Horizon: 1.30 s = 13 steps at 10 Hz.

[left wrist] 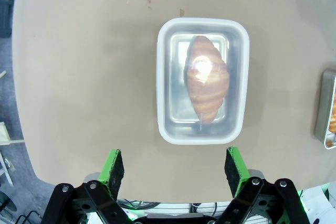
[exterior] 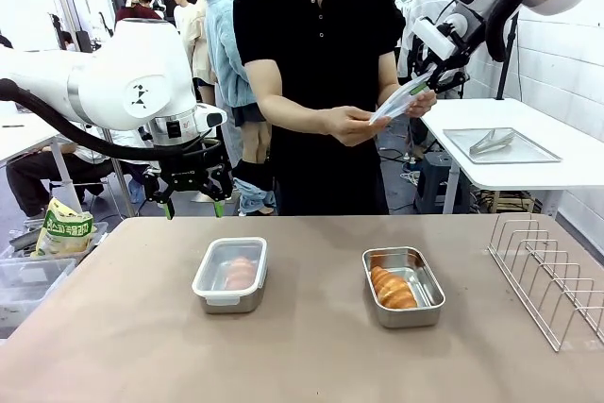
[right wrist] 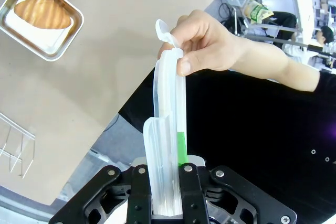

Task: Place the bread in airtight containers.
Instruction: Release when the human grabs the Airtight Container lid.

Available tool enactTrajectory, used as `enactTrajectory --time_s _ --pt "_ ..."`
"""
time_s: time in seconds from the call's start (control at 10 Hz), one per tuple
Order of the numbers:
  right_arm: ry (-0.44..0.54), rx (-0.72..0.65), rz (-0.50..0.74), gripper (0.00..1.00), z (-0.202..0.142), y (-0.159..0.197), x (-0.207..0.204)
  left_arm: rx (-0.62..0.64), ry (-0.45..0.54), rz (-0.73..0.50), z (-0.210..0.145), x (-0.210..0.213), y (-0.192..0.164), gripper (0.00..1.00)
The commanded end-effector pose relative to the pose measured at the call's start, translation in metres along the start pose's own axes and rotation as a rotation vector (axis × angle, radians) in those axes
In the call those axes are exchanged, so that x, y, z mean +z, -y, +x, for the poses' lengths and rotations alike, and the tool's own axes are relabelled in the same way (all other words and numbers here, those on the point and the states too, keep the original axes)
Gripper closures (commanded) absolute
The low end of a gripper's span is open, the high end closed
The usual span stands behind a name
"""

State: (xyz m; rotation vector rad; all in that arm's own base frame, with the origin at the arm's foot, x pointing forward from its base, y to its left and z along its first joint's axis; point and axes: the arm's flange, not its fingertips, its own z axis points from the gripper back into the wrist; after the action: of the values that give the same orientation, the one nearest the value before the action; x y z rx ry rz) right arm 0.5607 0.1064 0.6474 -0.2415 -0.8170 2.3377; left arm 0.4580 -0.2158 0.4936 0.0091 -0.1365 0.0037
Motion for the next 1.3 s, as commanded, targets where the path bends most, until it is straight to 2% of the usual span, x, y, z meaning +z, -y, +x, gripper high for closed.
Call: enactTrajectory --time_s 0.0,0.6,0.7,0.9,1.2 --pt "-0.004 -0.001 -0.009 1.00 0.0024 -0.0031 0.0004 0.001 0.003 0.000 0.0002 0.0014 -0.0016 0.00" --pt "-0.004 -0.001 -0.009 1.00 0.0024 -0.0031 0.0004 0.001 0.003 0.000 0.0002 0.0014 -0.0016 0.00" --pt "0.000 0.000 0.000 0.96 0.0001 0.0001 0.0003 0.001 0.003 0.000 0.0002 0.0014 -0.0016 0.00" --pt "-0.041 -0.052 0.058 0.59 -0.0042 -0.0010 -0.0068 0.001 0.003 0.000 0.0002 0.0014 -0.0016 0.00" --pt "-0.050 -0.062 0.060 0.02 -0.0044 -0.0019 -0.0055 0.001 0.003 0.000 0.0002 0.0014 -0.0016 0.00"
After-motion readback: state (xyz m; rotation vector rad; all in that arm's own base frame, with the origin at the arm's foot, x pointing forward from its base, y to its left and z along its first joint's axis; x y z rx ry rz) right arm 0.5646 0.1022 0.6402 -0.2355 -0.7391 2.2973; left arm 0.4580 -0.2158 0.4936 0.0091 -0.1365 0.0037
